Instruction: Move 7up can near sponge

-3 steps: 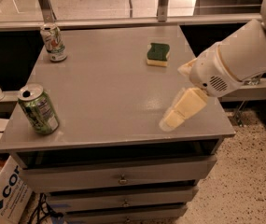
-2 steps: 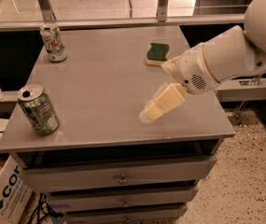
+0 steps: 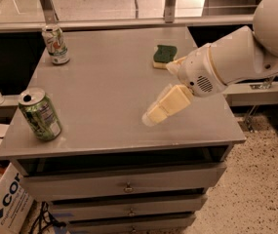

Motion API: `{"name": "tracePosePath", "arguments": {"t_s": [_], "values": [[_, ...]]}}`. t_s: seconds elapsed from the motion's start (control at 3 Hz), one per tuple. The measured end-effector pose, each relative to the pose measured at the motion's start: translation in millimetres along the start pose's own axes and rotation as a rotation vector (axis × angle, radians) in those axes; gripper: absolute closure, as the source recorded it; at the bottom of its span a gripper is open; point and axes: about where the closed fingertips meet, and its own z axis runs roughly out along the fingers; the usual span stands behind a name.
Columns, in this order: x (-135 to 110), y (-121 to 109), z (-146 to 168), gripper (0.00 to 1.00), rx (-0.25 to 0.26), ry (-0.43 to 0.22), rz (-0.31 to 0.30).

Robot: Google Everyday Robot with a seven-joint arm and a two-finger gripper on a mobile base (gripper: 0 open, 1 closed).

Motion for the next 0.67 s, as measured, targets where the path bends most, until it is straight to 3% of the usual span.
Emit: {"name": "tracePosePath", "arguments": {"t_s": [0.33,0.67], "values": [[1,-1,12,0.0,0.01,-0.086,0.008],[-13,-7,45,0.0,0.027,-0.227,-0.029]]}}
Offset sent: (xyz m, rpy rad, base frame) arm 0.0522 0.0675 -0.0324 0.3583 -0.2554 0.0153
